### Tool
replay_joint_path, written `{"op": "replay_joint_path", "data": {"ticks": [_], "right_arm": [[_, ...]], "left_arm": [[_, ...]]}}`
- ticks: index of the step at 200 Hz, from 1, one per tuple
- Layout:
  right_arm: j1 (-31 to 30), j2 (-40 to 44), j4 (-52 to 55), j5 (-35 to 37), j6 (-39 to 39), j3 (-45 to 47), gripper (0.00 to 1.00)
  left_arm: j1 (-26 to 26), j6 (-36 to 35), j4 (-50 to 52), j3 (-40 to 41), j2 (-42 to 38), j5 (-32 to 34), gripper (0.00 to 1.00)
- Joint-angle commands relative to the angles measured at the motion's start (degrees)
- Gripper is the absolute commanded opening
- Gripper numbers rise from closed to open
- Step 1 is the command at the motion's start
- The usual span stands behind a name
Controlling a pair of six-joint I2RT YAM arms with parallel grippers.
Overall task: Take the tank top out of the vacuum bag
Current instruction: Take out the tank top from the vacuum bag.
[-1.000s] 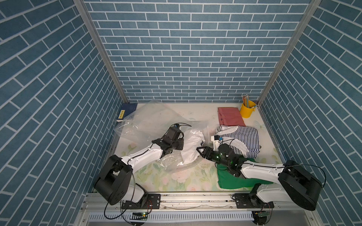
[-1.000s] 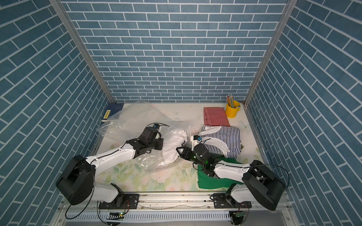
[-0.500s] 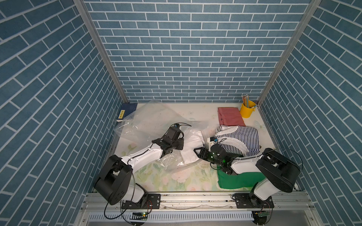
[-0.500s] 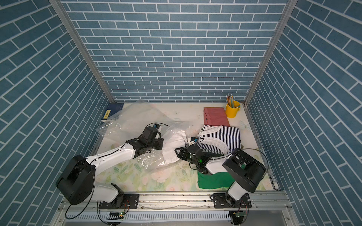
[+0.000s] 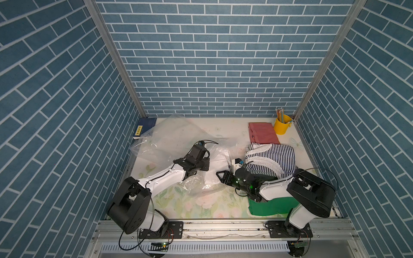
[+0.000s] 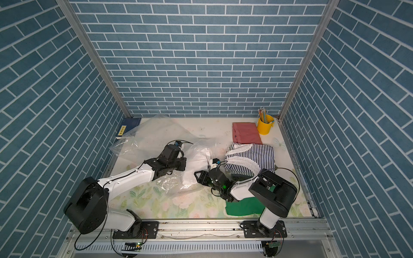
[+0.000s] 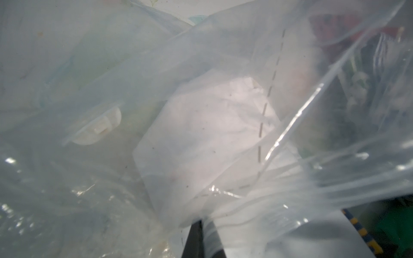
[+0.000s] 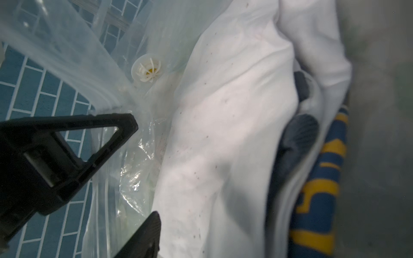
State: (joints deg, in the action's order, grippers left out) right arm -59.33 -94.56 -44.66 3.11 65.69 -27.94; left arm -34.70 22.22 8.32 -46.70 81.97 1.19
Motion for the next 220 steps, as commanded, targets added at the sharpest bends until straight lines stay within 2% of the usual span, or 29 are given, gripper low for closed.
{"op": "replay_joint_path", "data": {"ticks": [1, 18, 41, 65, 82, 101, 125, 147, 162, 171, 182, 220], "right_arm": [[-2.6, -2.3, -3.7, 6.3, 5.3, 0.3, 0.64], [-4.5, -3.6, -4.6, 11.0, 9.3, 0.4, 0.62], [-5.6, -3.7, -2.3, 12.9, 9.9, -0.9, 0.58], [-5.7, -2.6, -1.2, 12.4, 9.2, -1.0, 0.28], [-4.8, 0.6, 1.5, 13.0, 7.9, 0.4, 0.0], [-1.7, 5.3, 4.4, 12.1, 7.0, 3.5, 0.0], [6.2, 8.9, 5.7, 3.3, 2.8, 5.7, 0.0], [9.6, 12.3, 11.9, 4.9, -1.5, 3.7, 0.0], [10.2, 13.2, 14.5, 7.1, -2.1, 2.8, 0.31], [10.1, 13.2, 13.5, 7.5, -1.1, 3.1, 0.41], [9.2, 12.8, 11.2, 7.4, 0.2, 4.0, 0.47], [3.0, 10.8, 8.8, 12.8, 4.7, 4.2, 0.57]], "left_arm": [[0.6, -0.3, 0.2, -1.3, -0.7, 0.0, 0.0], [0.7, -0.2, 0.1, -0.9, -1.3, 0.5, 0.0], [0.8, -0.3, 0.1, -0.7, -1.7, 0.8, 0.0], [0.7, -0.3, 0.3, -0.9, -1.9, 0.9, 0.0], [0.8, -0.3, 0.5, -0.8, -2.2, 1.3, 0.0], [0.8, -0.3, 0.3, -0.4, -2.5, 1.4, 0.0], [0.8, -0.3, 0.2, -0.7, -2.1, 0.8, 0.0], [0.7, -0.3, 0.2, -0.8, -1.8, 0.8, 0.0], [0.8, -0.3, 0.2, -0.7, -2.0, 0.9, 0.0], [0.7, -0.3, 0.3, -0.7, -1.9, 1.0, 0.0], [0.7, -0.4, 0.4, -0.7, -1.9, 1.0, 0.0], [0.8, -0.3, 0.3, -0.8, -1.6, 0.8, 0.0]]}}
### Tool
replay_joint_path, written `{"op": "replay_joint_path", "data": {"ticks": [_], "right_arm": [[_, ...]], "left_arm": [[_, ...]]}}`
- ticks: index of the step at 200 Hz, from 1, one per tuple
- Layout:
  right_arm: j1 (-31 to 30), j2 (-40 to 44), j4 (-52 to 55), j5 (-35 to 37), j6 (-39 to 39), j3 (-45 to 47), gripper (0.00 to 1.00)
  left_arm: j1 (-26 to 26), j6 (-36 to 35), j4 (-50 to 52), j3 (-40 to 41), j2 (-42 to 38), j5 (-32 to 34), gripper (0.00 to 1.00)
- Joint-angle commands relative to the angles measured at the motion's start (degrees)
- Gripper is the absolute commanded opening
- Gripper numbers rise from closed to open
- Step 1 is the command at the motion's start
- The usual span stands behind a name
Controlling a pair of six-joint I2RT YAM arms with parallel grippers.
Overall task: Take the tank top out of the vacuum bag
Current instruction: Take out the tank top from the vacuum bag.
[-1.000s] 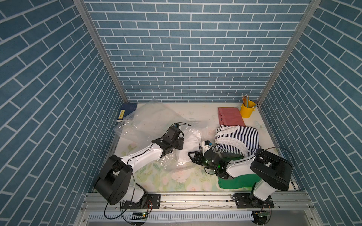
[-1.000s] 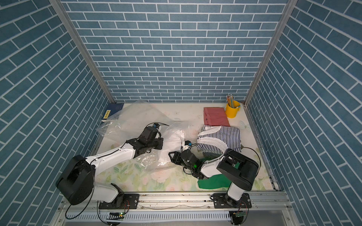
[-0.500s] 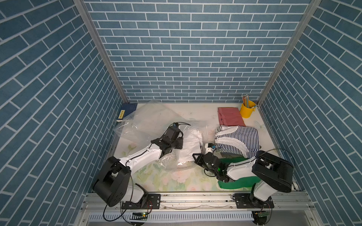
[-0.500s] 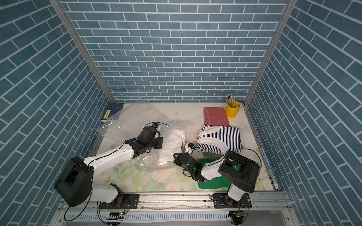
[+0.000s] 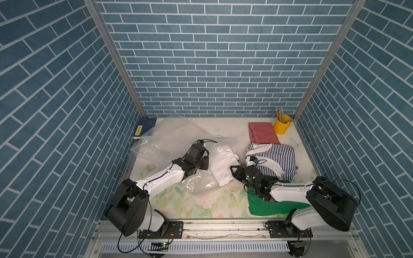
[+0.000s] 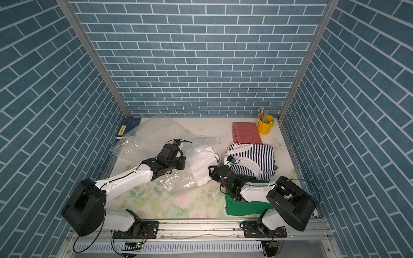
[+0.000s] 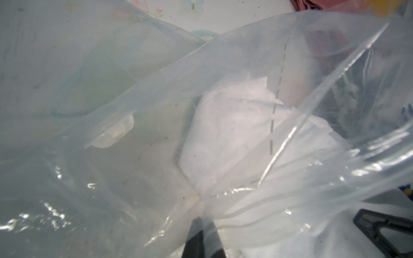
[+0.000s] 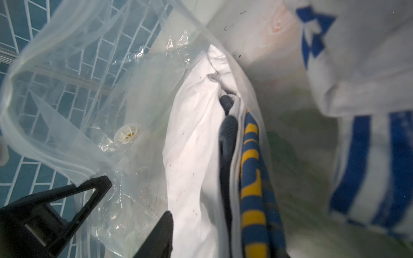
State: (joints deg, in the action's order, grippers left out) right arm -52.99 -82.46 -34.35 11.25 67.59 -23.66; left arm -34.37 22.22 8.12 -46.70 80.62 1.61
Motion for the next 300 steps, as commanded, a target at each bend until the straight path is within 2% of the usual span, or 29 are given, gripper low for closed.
{"op": "replay_joint_path", "data": {"ticks": [1, 30, 57, 76, 83, 108, 114, 156, 178, 204, 224, 250, 300], "right_arm": [[-3.6, -1.3, -1.6, 4.9, 3.0, 0.0, 0.57], [-8.4, -5.0, -6.3, 10.6, 8.4, 1.1, 0.61], [-10.4, -10.0, -10.4, 10.2, 10.0, -0.2, 0.65], [-11.3, -12.6, -12.6, 9.4, 10.6, -1.0, 0.63], [-11.4, -12.9, -13.2, 9.1, 10.5, -1.0, 0.55], [-11.2, -10.3, -11.9, 9.3, 8.7, 0.0, 0.07], [-10.9, -9.1, -10.3, 9.4, 8.1, 0.1, 0.0], [-8.9, 2.7, 3.7, 9.7, 4.1, 0.9, 0.0], [-2.4, 9.6, 12.0, 3.3, -2.0, 0.5, 0.0], [6.9, 15.3, 25.5, -4.0, -12.4, -4.5, 0.0], [13.0, 14.1, 35.1, -9.5, -20.6, -10.7, 0.0], [16.4, 10.9, 43.1, -9.2, -28.4, -18.5, 0.0], [20.4, 9.1, 50.6, -9.6, -37.4, -30.3, 0.0]], "left_arm": [[0.4, -0.4, 0.5, -0.8, -0.3, 0.3, 0.0], [0.4, -0.3, 0.6, -0.7, -0.4, 0.6, 0.0], [0.4, -0.3, 0.6, -0.7, -0.4, 0.7, 0.0], [0.4, -0.3, 0.6, -0.6, -0.3, 0.8, 0.0], [0.4, -0.3, 0.7, -0.6, -0.4, 0.9, 0.0], [0.4, -0.3, 0.5, -0.6, -0.3, 1.0, 0.0], [0.4, -0.3, 0.4, -0.6, -0.4, 0.9, 0.0], [0.4, -0.3, 0.3, -0.8, -0.3, 0.7, 0.0], [0.4, -0.3, 0.4, -0.8, -0.4, 0.5, 0.0], [0.5, -0.4, 0.3, -0.9, -0.4, 0.4, 0.0], [0.5, -0.4, 0.3, -0.9, -0.2, 0.3, 0.0], [0.6, -0.3, 0.3, -1.1, 0.0, 0.3, 0.0], [0.7, -0.7, 0.7, -1.1, -0.3, 0.7, 0.0]]}}
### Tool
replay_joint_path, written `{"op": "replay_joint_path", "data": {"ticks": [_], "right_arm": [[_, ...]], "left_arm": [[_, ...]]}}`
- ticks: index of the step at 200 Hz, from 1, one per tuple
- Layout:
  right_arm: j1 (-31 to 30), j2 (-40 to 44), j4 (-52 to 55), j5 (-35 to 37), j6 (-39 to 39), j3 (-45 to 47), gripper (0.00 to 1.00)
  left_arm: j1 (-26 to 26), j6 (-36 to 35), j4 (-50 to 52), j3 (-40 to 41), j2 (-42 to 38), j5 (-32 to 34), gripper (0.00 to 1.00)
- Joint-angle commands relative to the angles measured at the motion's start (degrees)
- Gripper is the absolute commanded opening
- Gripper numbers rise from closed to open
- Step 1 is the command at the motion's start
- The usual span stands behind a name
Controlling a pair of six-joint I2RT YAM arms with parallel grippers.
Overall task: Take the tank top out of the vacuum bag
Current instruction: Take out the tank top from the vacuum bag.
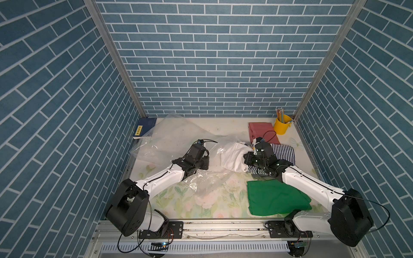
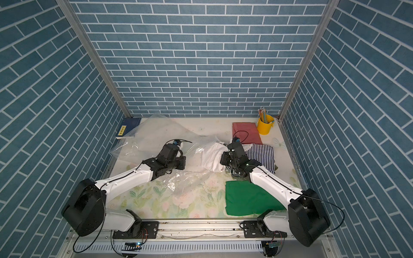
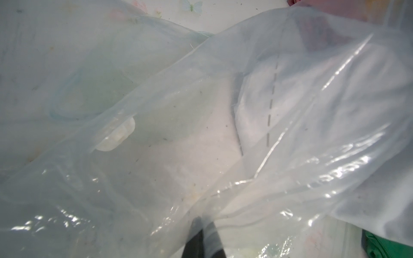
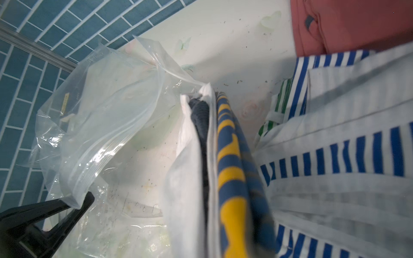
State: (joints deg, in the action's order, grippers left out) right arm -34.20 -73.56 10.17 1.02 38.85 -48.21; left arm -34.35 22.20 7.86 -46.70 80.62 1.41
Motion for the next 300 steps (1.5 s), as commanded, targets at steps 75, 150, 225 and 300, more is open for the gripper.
{"op": "replay_joint_path", "data": {"ticks": [75, 150, 225, 300], "right_arm": [[9.2, 1.1, 27.6, -15.4, -19.3, -21.3, 0.0], [16.9, -0.4, 39.5, -18.4, -23.6, -30.8, 0.0], [20.4, 4.2, 38.9, -25.4, -22.3, -31.9, 0.0], [24.1, 1.6, 40.6, -22.2, -23.1, -31.4, 0.0]], "left_arm": [[0.9, -0.8, 0.8, -1.4, 0.0, -0.1, 0.0], [1.1, -1.1, 1.3, -1.2, -0.7, 0.6, 0.0], [12.5, 7.4, 2.3, -1.7, 3.6, -7.5, 0.0], [15.0, 7.3, 2.1, -0.1, 1.1, -6.4, 0.0]]}}
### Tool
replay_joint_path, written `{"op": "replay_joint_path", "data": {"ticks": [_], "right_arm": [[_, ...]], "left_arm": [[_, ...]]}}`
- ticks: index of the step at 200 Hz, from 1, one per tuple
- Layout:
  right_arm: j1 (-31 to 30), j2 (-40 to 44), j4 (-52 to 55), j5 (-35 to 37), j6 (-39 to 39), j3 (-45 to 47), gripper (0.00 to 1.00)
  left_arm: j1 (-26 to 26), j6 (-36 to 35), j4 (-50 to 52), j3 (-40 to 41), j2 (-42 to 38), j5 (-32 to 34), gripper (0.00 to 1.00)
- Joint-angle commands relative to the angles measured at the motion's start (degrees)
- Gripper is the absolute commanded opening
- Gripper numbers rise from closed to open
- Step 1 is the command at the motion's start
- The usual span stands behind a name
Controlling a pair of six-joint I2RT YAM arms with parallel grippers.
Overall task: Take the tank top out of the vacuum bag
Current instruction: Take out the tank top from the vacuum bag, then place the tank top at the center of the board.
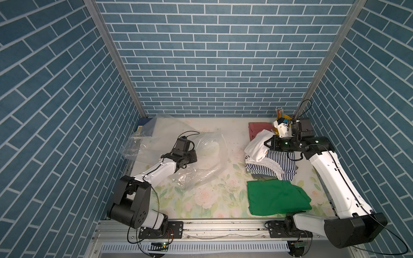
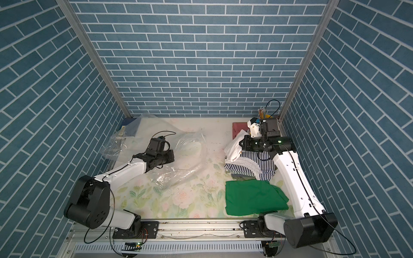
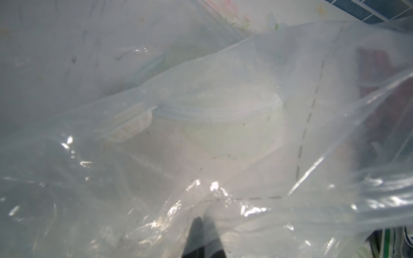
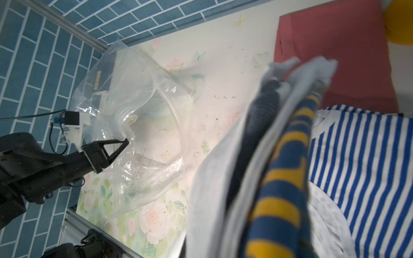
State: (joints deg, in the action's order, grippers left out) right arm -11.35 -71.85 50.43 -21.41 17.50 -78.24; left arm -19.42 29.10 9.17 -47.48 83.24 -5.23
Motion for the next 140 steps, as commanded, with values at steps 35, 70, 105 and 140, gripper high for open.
{"op": "replay_joint_path", "data": {"ticks": [35, 70, 105, 140], "right_arm": [[1.3, 0.5, -2.1, -6.8, -0.9, -1.5, 0.0], [-1.9, -0.8, -1.2, -9.4, -2.0, -4.0, 0.0], [-8.1, -4.5, 1.9, -8.9, -3.8, -8.6, 0.0], [-7.8, -3.6, 5.0, -3.9, -5.4, -7.7, 0.0]], "left_arm": [[0.1, 0.5, 0.3, 0.1, -1.0, -0.4, 0.0], [0.1, 0.3, 0.3, 0.2, -1.0, -0.5, 0.0], [0.1, 0.3, 0.2, 0.2, -1.0, -0.5, 0.0], [0.1, 0.2, 0.4, 0.3, -1.2, -0.3, 0.0]]}}
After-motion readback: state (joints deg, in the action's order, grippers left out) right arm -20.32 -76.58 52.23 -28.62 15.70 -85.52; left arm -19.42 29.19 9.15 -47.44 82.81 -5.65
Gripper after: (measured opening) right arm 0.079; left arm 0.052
